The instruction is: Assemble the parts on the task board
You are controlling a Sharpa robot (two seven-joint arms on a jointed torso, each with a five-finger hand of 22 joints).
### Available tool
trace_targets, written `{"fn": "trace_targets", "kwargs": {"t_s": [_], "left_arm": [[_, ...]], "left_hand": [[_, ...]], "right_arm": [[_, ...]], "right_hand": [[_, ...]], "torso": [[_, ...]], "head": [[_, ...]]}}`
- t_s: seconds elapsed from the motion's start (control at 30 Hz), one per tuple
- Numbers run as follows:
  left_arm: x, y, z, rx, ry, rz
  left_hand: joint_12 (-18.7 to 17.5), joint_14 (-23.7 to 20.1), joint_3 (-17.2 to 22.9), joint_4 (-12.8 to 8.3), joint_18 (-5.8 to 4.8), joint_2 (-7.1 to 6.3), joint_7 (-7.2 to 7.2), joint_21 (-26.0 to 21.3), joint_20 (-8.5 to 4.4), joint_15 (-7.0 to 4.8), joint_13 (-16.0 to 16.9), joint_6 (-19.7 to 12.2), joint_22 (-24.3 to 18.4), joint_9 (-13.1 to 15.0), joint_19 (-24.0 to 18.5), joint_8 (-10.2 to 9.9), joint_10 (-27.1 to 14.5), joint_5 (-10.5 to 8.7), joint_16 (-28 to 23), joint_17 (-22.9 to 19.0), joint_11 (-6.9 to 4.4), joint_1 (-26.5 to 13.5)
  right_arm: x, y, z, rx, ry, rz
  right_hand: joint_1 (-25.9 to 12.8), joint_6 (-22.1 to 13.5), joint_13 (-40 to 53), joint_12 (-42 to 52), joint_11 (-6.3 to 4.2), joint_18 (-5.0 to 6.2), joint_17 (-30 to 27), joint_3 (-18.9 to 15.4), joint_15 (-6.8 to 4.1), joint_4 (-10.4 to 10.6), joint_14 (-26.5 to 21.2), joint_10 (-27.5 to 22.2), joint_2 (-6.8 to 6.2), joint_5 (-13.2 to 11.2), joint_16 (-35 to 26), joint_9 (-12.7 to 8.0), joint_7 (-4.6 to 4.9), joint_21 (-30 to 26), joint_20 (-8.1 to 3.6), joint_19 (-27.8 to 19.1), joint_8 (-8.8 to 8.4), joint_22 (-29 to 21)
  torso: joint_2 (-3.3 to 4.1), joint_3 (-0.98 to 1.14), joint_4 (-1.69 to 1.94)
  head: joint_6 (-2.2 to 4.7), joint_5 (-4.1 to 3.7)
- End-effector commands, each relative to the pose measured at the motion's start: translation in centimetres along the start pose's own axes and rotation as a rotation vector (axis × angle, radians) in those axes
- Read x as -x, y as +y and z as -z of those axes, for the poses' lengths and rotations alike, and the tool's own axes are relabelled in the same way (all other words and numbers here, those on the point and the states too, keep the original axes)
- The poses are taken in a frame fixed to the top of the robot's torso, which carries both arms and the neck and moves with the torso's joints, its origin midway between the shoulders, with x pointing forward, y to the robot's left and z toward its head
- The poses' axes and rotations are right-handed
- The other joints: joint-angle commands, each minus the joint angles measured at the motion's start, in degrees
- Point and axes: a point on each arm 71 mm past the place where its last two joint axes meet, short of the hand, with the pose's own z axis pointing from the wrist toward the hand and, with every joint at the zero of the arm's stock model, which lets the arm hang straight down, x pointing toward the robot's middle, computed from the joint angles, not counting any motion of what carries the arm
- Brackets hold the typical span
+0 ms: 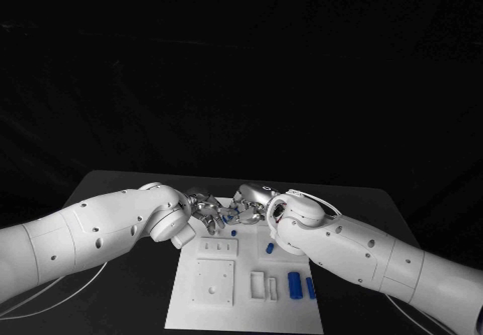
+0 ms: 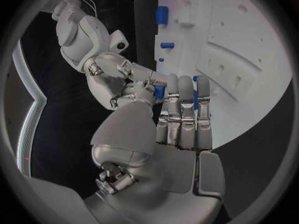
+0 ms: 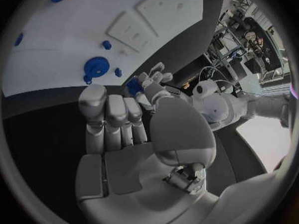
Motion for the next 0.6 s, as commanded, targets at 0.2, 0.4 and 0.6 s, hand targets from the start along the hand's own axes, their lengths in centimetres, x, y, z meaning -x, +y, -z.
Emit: {"fn": "trace_targets", "kwargs": {"t_s": [0.2, 0.4, 0.6], "left_arm": [[-0.35, -0.35, 0.03, -0.023, 0.027, -0.011], [-0.29, -0.32, 0.06, -0.026, 0.028, -0.005], [-0.29, -0.26, 0.09, -0.025, 0.033, -0.004]], "left_hand": [[-0.7, -0.1, 3.5, -3.1, -0.55, 2.63, -0.68, 0.4, -0.41, -0.32, -0.5, 1.3, 0.4, 3.6, -0.2, 1.6, 1.0, 4.19, 0.0, 0.3, -0.33, 3.1], [-1.1, 0.0, 7.1, -5.4, -0.38, 2.31, -0.97, 1.9, -0.77, -0.65, -0.8, 0.9, 1.4, 11.7, -0.6, 3.0, 2.0, 10.10, 0.9, 1.1, -0.68, 1.3], [-0.6, 0.1, 11.0, -6.4, -0.37, 1.10, -1.65, 3.0, -0.95, -0.90, -0.2, 1.8, 2.1, 21.8, -1.1, 1.7, 2.4, 10.42, 1.6, 1.8, -1.04, -1.7]], "right_arm": [[-0.23, -0.08, 0.00, 0.000, 0.023, 0.015], [-0.34, -0.21, 0.00, -0.003, 0.031, 0.018], [-0.45, -0.42, -0.01, -0.009, 0.036, 0.021]], "right_hand": [[-0.1, 0.3, 0.0, -0.2, -0.11, -0.16, 0.1, -0.1, -0.17, 0.0, 0.0, -0.4, 0.40, 0.3, -0.3, 0.1, 0.03, -0.3, 0.05, 1.8, 0.20, 5.6], [-0.1, 0.4, -0.1, -0.3, -0.11, -0.18, 0.1, -0.3, -0.18, -0.1, -0.1, -0.5, 0.52, 0.2, -0.3, 0.1, 0.02, -0.3, 0.04, 1.8, 0.19, 5.6], [-0.1, 0.4, -0.1, -0.3, -0.11, -0.18, 0.1, -0.3, -0.18, -0.2, -0.1, -0.5, 0.60, 0.1, -0.3, 0.1, 0.03, -0.4, 0.03, 1.8, 0.19, 5.6]], "torso": [[-0.01, 0.05, -0.05], [-0.01, 0.04, -0.01], [0.02, 0.04, 0.02]], "head": [[-0.03, -0.02], [-0.08, -0.06], [-0.16, -0.12]]}}
